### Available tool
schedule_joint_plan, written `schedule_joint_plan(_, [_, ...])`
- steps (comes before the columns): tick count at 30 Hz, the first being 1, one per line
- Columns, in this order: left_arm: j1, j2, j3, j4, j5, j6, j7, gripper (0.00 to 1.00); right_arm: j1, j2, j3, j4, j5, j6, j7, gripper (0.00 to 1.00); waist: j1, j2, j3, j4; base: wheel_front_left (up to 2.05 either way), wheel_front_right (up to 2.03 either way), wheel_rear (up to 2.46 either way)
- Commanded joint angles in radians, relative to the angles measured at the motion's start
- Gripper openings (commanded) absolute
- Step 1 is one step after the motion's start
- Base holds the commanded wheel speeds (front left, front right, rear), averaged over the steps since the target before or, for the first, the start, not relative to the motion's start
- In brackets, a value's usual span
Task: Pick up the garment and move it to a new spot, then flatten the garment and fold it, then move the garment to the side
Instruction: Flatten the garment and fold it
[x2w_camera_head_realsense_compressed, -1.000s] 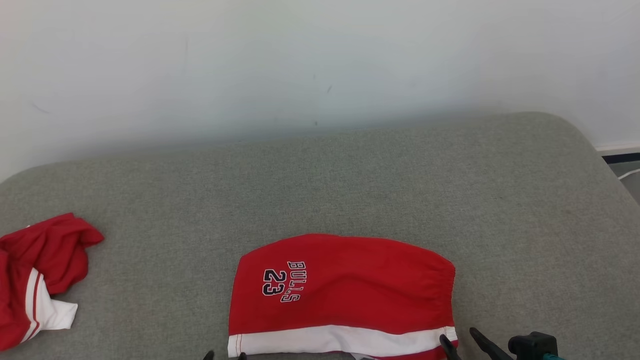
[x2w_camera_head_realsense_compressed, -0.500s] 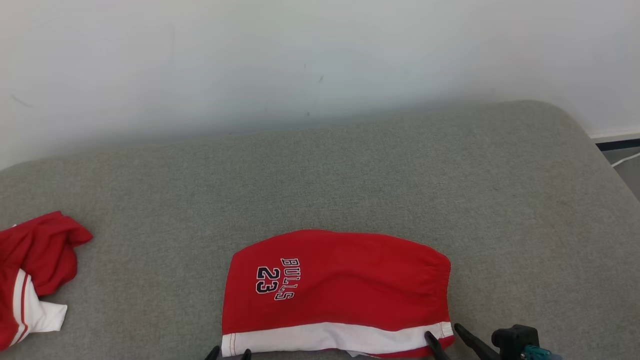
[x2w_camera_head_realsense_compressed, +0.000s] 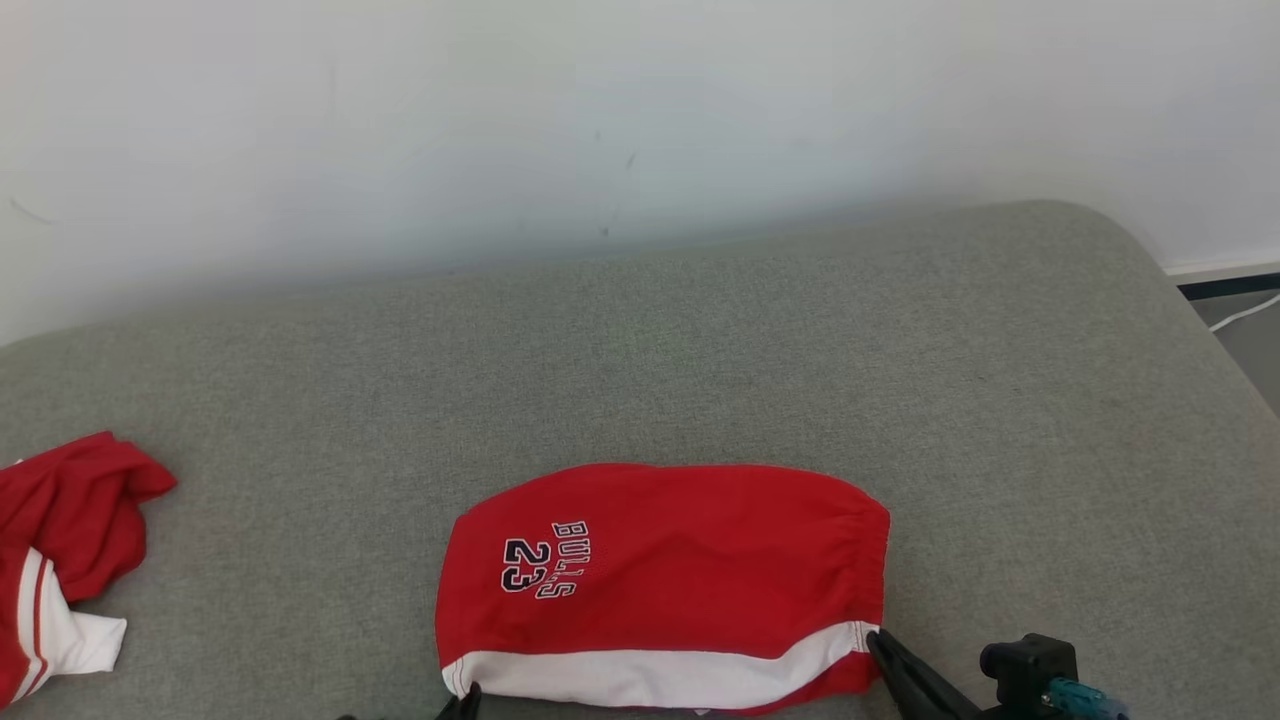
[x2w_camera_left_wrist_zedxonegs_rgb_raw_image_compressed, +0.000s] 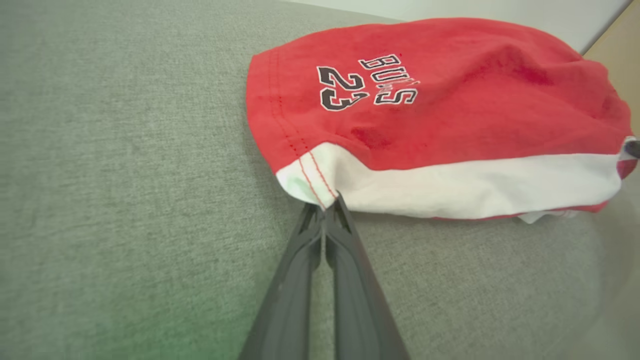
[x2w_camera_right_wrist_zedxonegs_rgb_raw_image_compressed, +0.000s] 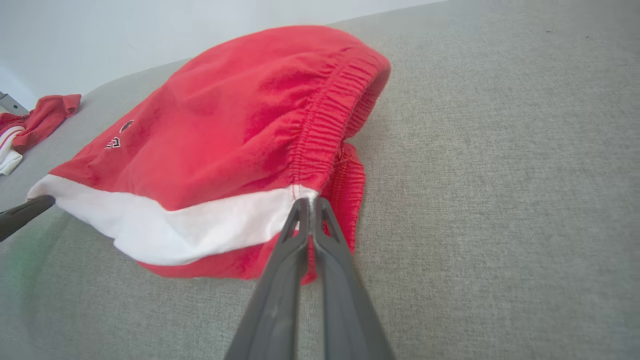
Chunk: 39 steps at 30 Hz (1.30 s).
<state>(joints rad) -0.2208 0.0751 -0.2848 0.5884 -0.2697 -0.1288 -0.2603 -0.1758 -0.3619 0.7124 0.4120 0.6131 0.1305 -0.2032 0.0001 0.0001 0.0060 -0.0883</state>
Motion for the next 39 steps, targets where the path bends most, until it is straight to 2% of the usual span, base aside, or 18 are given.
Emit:
schedule_joint_plan(1, [0.039, 0.001, 0.01, -0.032, 0.013, 0.005, -0.003, 0.0, 0.0, -0.01, 0.0, -0.009, 0.017, 0.0, -0.01, 0.0, -0.0001, -0.0001, -0.004, 0.0, 0.0, 0.0, 0.0])
schedule_joint_plan(10, [0.09, 0.005, 0.042, -0.167, 0.057, 0.016, -0.003, 0.0, 0.01, -0.043, 0.01, -0.105, 0.077, 0.0, -0.028, 0.0, -0.0001, -0.0001, -0.018, 0.016, 0.0, 0.0, 0.0])
schedule_joint_plan(15, [0.05, 0.023, 0.053, -0.229, 0.076, 0.015, -0.003, 0.0, -0.029, -0.063, 0.014, -0.178, 0.128, 0.0, -0.02, 0.0, -0.0001, -0.0001, -0.022, 0.015, 0.0, 0.0, 0.0])
schedule_joint_plan(18, [-0.005, 0.052, 0.039, -0.235, 0.091, 0.01, -0.001, 0.0, -0.082, -0.071, 0.025, -0.198, 0.152, 0.0, -0.006, 0.0, -0.0001, -0.0001, -0.014, 0.01, 0.0, 0.0, 0.0])
schedule_joint_plan(25, [-0.268, 0.137, -0.013, -0.23, 0.091, 0.001, 0.068, 0.0, -0.341, -0.056, 0.057, -0.161, 0.206, 0.0, 0.012, 0.0, -0.0001, -0.0001, 0.074, -0.012, 0.0, 0.0, 0.0])
schedule_joint_plan(32, [-0.626, 0.233, -0.095, -0.171, 0.041, 0.0, 0.136, 0.0, -0.697, -0.025, 0.102, -0.028, 0.26, 0.0, -0.007, 0.0, -0.0001, -0.0001, 0.193, -0.012, 0.0, 0.0, 0.0])
schedule_joint_plan(39, [-0.963, 0.276, -0.189, -0.074, -0.015, 0.0, 0.166, 0.0, -1.045, 0.01, 0.127, 0.127, 0.358, 0.0, -0.009, 0.0, -0.0001, -0.0001, 0.284, 0.004, 0.0, 0.0, 0.0])
